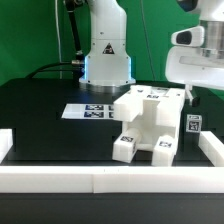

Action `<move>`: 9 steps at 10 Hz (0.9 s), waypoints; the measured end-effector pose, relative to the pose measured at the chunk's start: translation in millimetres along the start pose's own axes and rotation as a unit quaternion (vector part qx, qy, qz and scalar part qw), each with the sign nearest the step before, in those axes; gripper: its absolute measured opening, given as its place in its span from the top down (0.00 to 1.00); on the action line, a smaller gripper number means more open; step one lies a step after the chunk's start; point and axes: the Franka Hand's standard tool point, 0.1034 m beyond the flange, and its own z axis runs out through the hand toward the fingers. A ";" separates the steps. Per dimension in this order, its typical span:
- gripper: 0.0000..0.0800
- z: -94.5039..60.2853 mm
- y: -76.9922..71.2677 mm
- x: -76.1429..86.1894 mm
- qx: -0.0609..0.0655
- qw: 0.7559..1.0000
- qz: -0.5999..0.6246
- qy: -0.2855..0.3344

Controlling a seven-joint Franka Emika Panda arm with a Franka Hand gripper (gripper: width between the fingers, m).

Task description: Assemble chair

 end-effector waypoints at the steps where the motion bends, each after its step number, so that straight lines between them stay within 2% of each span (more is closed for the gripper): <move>1: 0.19 0.7 5.4 5.3 -0.001 1.000 -0.004 -0.001; 3: 0.19 0.3 9.2 11.3 -0.001 1.000 -0.010 0.000; 9: 0.19 3.6 30.9 45.2 -0.006 0.999 -0.032 0.003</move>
Offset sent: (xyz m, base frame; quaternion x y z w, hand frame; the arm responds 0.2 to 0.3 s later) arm 0.0083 -0.0231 0.0027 0.0046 -0.0025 -0.0291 0.9996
